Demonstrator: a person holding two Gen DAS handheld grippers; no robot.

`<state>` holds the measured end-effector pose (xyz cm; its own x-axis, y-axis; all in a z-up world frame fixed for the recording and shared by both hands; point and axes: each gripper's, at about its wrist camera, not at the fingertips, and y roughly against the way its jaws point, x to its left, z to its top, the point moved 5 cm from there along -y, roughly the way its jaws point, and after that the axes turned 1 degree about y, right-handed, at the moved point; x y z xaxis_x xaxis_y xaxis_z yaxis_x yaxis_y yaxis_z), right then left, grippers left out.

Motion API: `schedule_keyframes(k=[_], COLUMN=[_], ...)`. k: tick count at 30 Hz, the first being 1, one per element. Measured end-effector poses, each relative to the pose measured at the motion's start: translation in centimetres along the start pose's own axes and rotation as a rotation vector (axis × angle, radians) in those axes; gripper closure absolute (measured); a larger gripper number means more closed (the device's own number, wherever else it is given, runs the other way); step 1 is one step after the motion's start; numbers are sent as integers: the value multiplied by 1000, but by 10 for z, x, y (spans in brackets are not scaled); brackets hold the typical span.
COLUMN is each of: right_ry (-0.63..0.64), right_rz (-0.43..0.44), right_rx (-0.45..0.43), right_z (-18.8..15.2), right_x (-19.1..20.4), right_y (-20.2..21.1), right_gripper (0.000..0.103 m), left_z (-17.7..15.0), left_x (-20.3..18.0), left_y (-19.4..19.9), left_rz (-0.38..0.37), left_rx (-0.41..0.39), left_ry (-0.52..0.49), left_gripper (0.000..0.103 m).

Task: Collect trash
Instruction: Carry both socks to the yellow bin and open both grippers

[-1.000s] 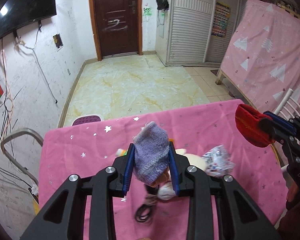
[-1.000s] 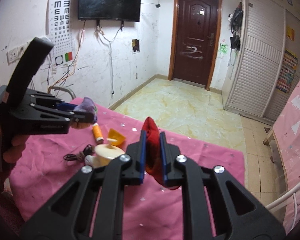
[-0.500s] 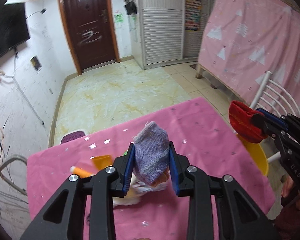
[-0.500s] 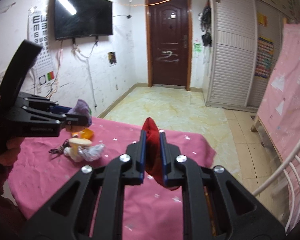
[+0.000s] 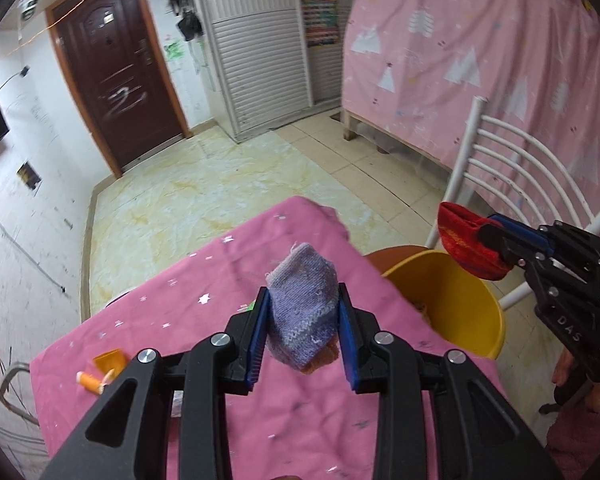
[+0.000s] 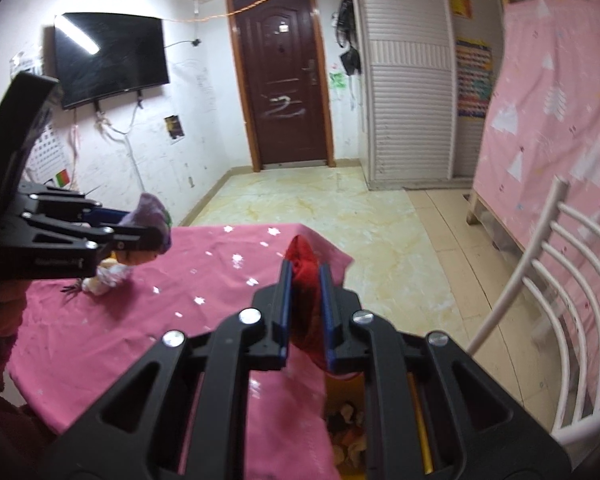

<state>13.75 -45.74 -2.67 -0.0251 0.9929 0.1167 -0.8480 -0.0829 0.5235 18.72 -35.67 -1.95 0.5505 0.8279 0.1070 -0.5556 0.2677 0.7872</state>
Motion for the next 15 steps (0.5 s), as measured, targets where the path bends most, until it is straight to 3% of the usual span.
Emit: schedule_keyframes(k=[9,10,11,13,15], right_ry=[-90,-107,-115,-128,-135], right_rz=[-15,-18,-19,-23,-34], right_rx=[71,77,78,66,59], right_z=[-35,-39,-40,-45,-47], right_x=[-48,-54,-57,-65,-71], right_y=[-19,-21,-21,-18,-14], right_gripper=[89,78,54,30,30], left_z=[9,11,13,17,21], left_x=[-55,-61,-65,-76,-88], left_y=[-17,-19,-20,-24,-30], left_rz=[-29,-35,-40,-59,-80], left_rx=[31,36,38,45,55], left_ry=[-72,-78,-81,-84,-93], left_gripper=[79,79,79,79,79])
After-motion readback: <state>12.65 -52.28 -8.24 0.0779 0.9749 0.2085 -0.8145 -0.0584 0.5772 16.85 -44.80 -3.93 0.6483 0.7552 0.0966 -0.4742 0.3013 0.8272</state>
